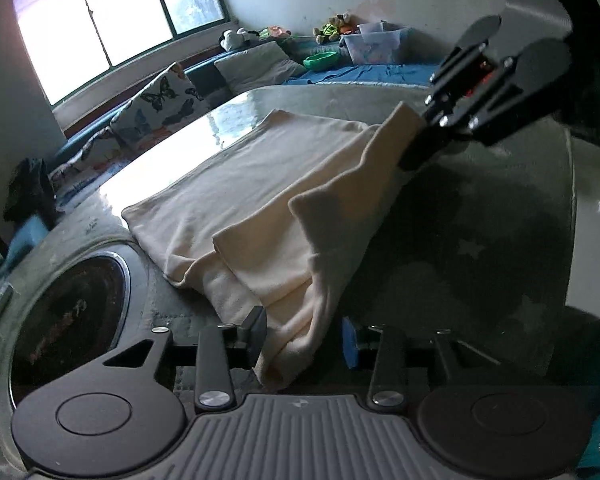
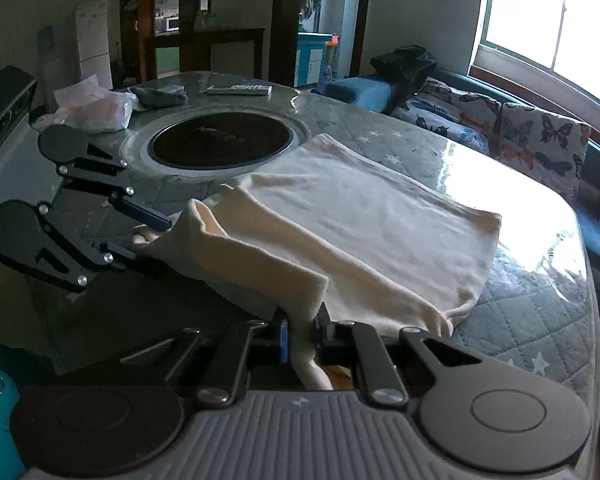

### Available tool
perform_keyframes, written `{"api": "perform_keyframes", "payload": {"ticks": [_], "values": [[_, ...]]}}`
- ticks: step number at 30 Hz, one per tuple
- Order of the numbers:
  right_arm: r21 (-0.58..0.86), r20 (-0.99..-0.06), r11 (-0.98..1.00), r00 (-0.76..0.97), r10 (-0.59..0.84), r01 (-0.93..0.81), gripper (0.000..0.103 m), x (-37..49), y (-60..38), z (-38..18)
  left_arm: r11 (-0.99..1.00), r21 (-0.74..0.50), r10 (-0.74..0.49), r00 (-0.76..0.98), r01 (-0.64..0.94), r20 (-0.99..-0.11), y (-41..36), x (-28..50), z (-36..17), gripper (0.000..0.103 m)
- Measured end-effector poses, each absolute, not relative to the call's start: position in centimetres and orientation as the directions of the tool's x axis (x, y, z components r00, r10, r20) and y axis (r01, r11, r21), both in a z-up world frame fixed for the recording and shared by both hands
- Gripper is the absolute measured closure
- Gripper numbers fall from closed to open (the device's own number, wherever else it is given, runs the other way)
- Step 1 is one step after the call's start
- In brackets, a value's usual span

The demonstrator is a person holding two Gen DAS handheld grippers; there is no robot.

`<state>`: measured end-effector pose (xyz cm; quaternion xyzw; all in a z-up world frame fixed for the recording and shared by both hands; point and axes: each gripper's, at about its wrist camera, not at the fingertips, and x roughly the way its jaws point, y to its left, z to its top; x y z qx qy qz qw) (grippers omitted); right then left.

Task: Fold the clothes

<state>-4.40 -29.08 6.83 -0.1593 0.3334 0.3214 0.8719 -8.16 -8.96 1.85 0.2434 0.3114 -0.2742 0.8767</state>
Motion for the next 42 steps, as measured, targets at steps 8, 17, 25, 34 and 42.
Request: {"api": "perform_keyframes", "payload": {"ticks": [8, 17, 25, 34, 42], "values": [[-0.092, -0.654, 0.742, 0.602, 0.457, -0.664, 0.094, -6.4, -28.9, 7.7, 0.743, 0.216, -0.374, 0.661, 0.633, -0.65, -7.5, -8.9, 3.7, 0.096], [-0.109, -0.661, 0.668, 0.555, 0.504, -0.736, 0.094, -13.2, -28.9, 12.1, 0.724, 0.125, -0.462, 0.612, 0.678, -0.642, -5.4, -14.0, 7.9, 0.096], [-0.09, -0.685, 0.646, 0.518, 0.512, -0.758, 0.094, -16.0, -28.2, 14.8, 0.738, 0.082, -0.492, 0.617, 0.67, -0.614, -4.2, -15.3, 10.1, 0.096], [-0.095, -0.658, 0.717, 0.584, 0.475, -0.69, 0.094, -8.7, -29.0, 15.2, 0.761, 0.099, -0.471, 0.652, 0.641, -0.594, -5.2, -7.0, 10.7, 0.096], [-0.079, -0.7, 0.771, 0.586, 0.409, -0.632, 0.094, -0.8, -29.9, 12.5, 0.771, 0.099, -0.436, 0.635, 0.629, -0.638, -6.5, 2.7, 8.3, 0.097]]}}
